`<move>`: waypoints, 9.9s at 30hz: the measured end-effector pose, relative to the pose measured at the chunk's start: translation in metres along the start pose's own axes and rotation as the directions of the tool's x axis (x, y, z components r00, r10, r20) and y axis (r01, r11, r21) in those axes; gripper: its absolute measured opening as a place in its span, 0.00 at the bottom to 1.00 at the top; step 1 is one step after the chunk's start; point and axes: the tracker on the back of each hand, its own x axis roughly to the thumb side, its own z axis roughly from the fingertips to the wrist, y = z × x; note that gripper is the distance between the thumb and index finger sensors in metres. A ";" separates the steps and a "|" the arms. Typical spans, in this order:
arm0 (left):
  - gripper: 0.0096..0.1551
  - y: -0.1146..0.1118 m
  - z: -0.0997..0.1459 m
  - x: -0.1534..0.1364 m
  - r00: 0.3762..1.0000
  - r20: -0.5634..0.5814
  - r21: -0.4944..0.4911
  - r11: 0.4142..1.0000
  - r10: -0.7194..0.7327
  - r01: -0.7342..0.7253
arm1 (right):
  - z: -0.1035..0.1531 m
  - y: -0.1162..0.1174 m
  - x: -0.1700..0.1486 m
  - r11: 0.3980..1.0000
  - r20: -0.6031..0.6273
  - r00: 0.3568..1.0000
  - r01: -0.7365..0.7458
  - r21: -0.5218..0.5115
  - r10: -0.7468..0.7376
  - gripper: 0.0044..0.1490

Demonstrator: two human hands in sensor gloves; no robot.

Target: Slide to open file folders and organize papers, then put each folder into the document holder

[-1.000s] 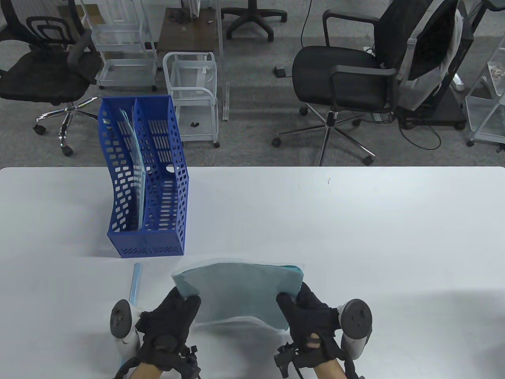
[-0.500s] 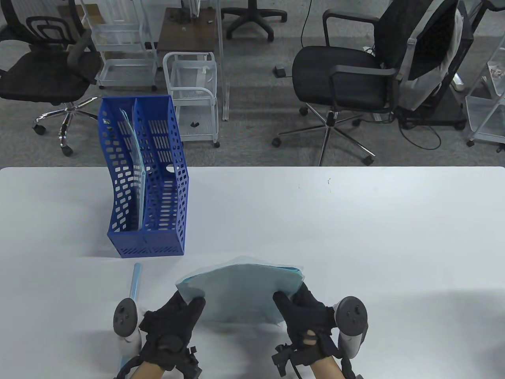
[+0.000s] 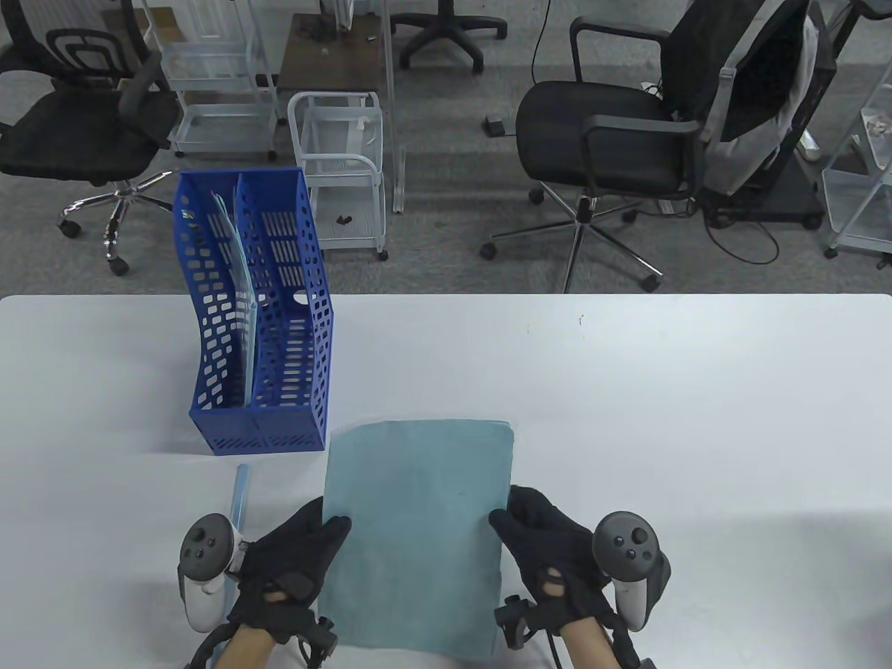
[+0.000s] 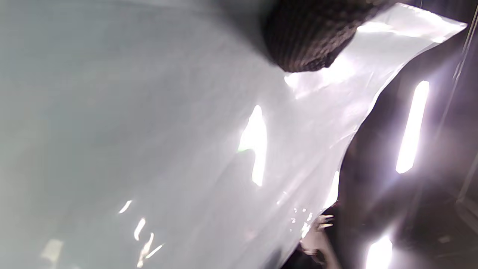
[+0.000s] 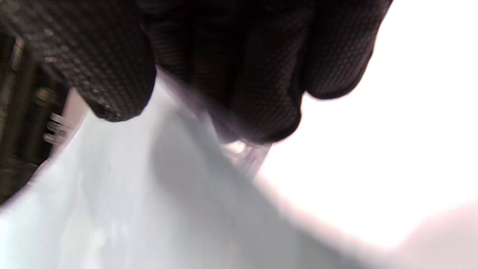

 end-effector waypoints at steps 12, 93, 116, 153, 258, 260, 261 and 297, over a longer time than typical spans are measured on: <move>0.23 -0.055 -0.001 0.017 0.823 0.125 -0.173 0.804 -0.555 0.569 | 0.011 0.027 0.036 0.960 0.366 0.888 -0.272 -0.067 0.277 0.48; 0.27 0.050 -0.008 -0.038 0.799 0.138 0.064 0.799 0.586 -0.597 | 0.037 0.094 0.052 0.651 0.681 0.462 -0.758 -0.029 0.568 0.27; 0.27 -0.018 -0.027 0.029 0.992 0.108 -0.102 0.992 -0.065 0.076 | 0.040 0.108 0.057 0.539 0.694 0.495 -0.822 0.181 0.522 0.26; 0.27 -0.119 -0.057 0.033 0.887 -0.070 -0.651 0.695 -0.456 0.305 | -0.032 -0.012 -0.005 0.951 0.108 0.971 -0.232 0.206 0.213 0.24; 0.32 0.077 -0.105 0.073 0.871 0.485 0.612 0.740 -0.074 -0.278 | -0.026 0.037 -0.024 0.674 0.118 0.680 -0.733 0.090 0.724 0.60; 0.33 0.075 -0.110 0.065 0.881 0.468 0.612 0.747 -0.077 -0.260 | -0.026 0.037 -0.024 0.671 0.120 0.677 -0.736 0.093 0.726 0.60; 0.34 0.074 -0.112 0.062 0.885 0.459 0.613 0.750 -0.080 -0.250 | -0.026 0.037 -0.024 0.669 0.120 0.676 -0.737 0.093 0.727 0.60; 0.49 0.034 -0.017 0.055 0.745 0.000 0.292 0.712 -0.668 0.638 | -0.024 0.046 -0.020 0.602 0.152 0.624 -0.781 0.165 0.767 0.61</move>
